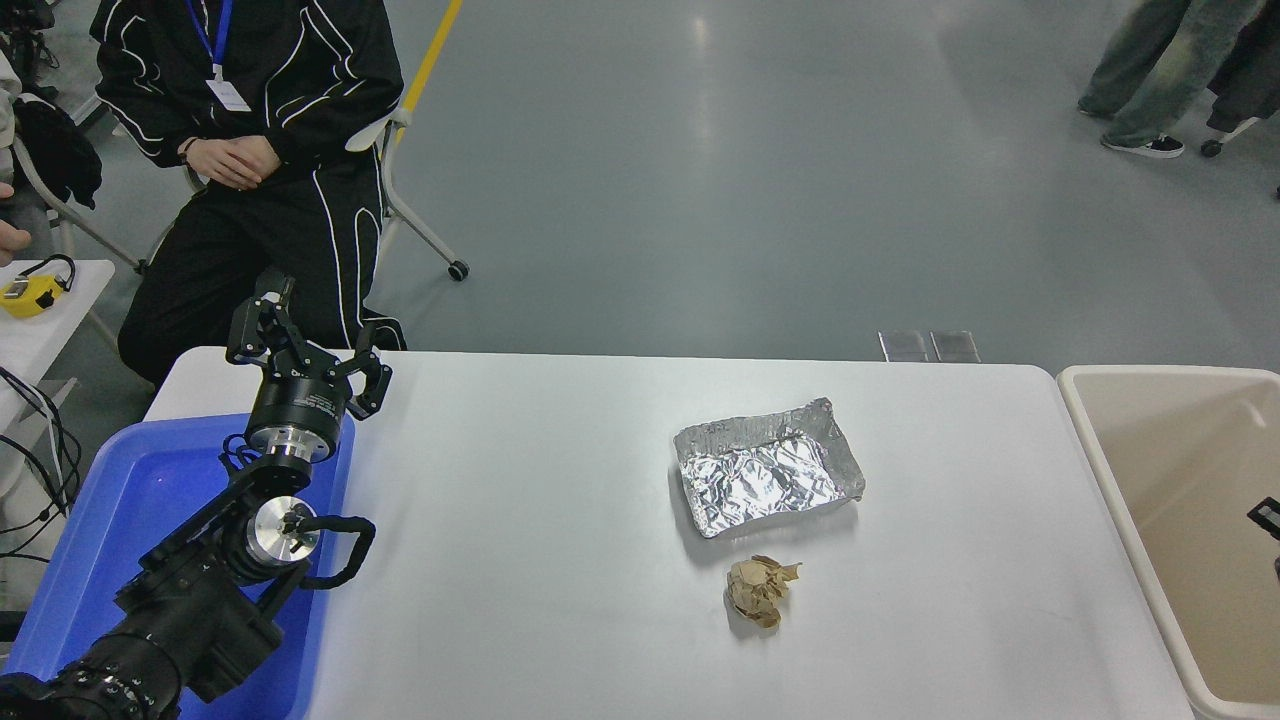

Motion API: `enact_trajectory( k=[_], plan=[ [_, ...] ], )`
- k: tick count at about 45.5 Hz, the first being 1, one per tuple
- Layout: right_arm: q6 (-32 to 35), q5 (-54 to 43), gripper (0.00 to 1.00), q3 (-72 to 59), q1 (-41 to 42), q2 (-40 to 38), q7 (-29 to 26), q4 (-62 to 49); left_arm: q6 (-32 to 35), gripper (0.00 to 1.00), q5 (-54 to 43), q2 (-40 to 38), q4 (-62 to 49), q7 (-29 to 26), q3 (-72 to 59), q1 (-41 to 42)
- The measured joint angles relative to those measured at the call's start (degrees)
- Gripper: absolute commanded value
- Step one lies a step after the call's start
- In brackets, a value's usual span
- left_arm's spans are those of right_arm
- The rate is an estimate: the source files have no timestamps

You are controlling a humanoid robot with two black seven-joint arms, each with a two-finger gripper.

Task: Dispose of the paper cup in the dustbin

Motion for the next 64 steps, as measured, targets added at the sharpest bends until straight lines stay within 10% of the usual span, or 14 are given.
enact_trajectory(
  k=[42,64],
  plan=[
    [-0.7,0.1,0.99,48.7,24.0,-9.3,0.8,26.4,0.0,1.0,0.0,0.0,0.0,0.0,0.0,0.0],
    [-0.7,0.1,0.99,66.5,9.0,-1.5,23.2,36.2,0.0,1.0,0.0,0.0,0.0,0.0,0.0,0.0]
  ],
)
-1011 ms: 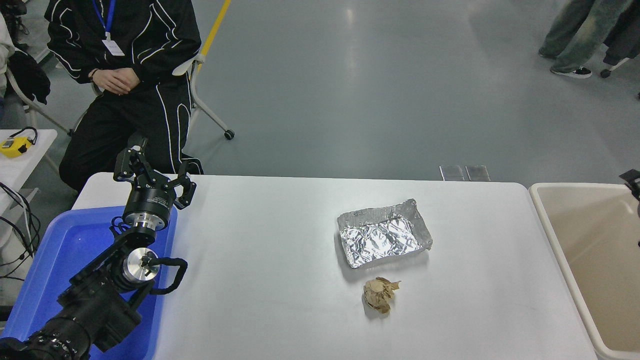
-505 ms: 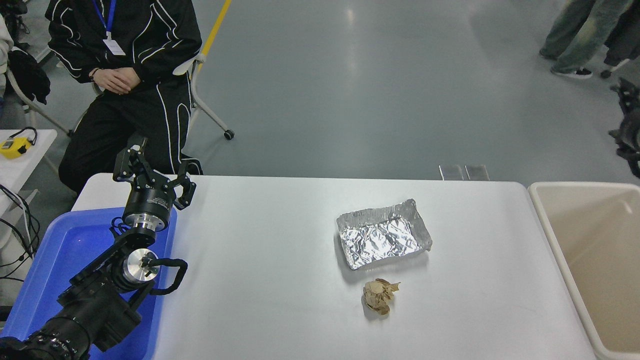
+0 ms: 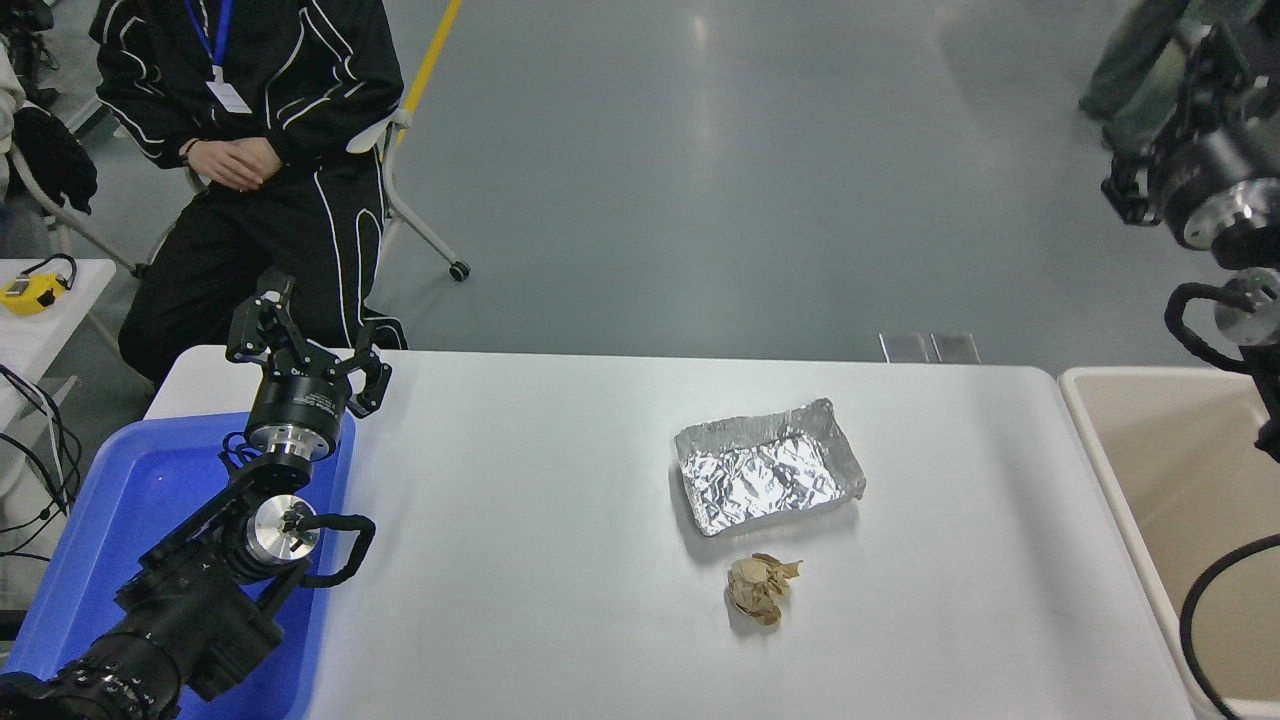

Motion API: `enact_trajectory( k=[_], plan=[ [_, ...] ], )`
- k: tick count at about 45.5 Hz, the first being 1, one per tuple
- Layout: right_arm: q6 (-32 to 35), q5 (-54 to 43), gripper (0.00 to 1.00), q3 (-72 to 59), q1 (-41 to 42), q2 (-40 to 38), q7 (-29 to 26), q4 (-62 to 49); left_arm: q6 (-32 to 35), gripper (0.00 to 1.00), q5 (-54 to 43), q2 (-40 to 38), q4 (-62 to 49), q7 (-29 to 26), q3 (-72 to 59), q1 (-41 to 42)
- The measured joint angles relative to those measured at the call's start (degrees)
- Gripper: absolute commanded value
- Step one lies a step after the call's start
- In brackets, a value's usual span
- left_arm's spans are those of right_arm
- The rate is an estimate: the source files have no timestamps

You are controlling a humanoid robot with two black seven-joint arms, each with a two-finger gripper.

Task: Dispose of the paper cup in the dustbin

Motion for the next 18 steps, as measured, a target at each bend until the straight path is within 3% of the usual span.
enact_trajectory(
  k=[18],
  plan=[
    [0.1,0.0,0.99,9.1,-13.7,8.3,5.3,0.9,0.0,1.0,0.0,0.0,0.0,0.0,0.0,0.0]
  ],
)
